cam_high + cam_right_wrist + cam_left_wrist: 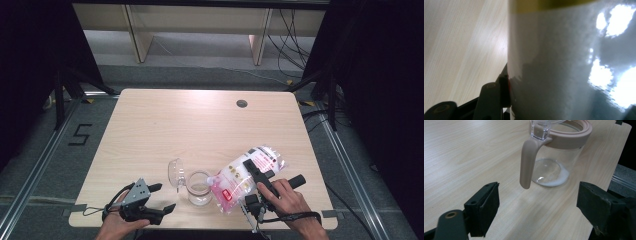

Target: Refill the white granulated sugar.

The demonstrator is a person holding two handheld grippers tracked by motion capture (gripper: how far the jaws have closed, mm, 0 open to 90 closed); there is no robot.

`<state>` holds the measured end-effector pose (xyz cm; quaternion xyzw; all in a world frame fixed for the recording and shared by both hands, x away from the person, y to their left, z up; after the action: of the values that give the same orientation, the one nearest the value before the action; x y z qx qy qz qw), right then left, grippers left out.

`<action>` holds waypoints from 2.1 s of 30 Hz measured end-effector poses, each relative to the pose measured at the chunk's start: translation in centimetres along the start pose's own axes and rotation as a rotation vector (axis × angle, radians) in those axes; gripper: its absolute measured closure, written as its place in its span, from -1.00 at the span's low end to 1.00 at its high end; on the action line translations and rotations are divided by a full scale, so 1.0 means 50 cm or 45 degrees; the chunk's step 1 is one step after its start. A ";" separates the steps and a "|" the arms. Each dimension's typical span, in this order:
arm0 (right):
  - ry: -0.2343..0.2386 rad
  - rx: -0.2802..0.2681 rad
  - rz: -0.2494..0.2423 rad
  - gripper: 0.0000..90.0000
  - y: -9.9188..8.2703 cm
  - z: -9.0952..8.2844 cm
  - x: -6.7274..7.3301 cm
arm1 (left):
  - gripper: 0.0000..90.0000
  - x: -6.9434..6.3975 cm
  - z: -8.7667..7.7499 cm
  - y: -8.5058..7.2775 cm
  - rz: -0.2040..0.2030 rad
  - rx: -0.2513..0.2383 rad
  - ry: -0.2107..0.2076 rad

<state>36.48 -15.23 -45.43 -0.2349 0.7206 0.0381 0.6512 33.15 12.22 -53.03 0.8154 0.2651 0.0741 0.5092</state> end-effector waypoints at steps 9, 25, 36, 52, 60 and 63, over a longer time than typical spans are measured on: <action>0.009 0.043 0.032 0.11 -0.002 -0.004 0.003 | -0.60 0.000 0.001 0.000 0.001 0.002 -0.003; 0.002 0.033 0.026 0.12 -0.001 -0.005 -0.004 | -0.60 0.000 0.000 0.001 0.002 -0.001 0.001; 0.007 0.030 0.034 0.13 0.000 -0.005 0.000 | -0.60 0.000 0.000 0.000 0.004 0.001 0.001; 0.008 0.012 -0.011 0.13 0.001 -0.002 -0.005 | -0.60 0.001 -0.001 0.000 0.014 0.006 0.006; 0.006 0.005 -0.028 0.14 0.002 -0.001 -0.006 | -0.60 -0.003 0.001 0.001 -0.032 -0.012 0.004; 0.018 0.027 -0.027 0.14 0.001 -0.004 -0.006 | -0.60 0.001 -0.001 0.000 0.008 0.001 0.002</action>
<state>36.26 -15.18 -45.15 -0.2359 0.7230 0.0221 0.6489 33.17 12.25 -53.00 0.8164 0.2630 0.0762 0.5084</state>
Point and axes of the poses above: each handheld gripper's, and its own axes: z roughly forward along the jaws, y roughly out of its top, x roughly to its left, the point moved 8 cm from there along z, roughly forward along the jaws, and after that the axes turned 8 degrees about -y, right-handed, at the moved point
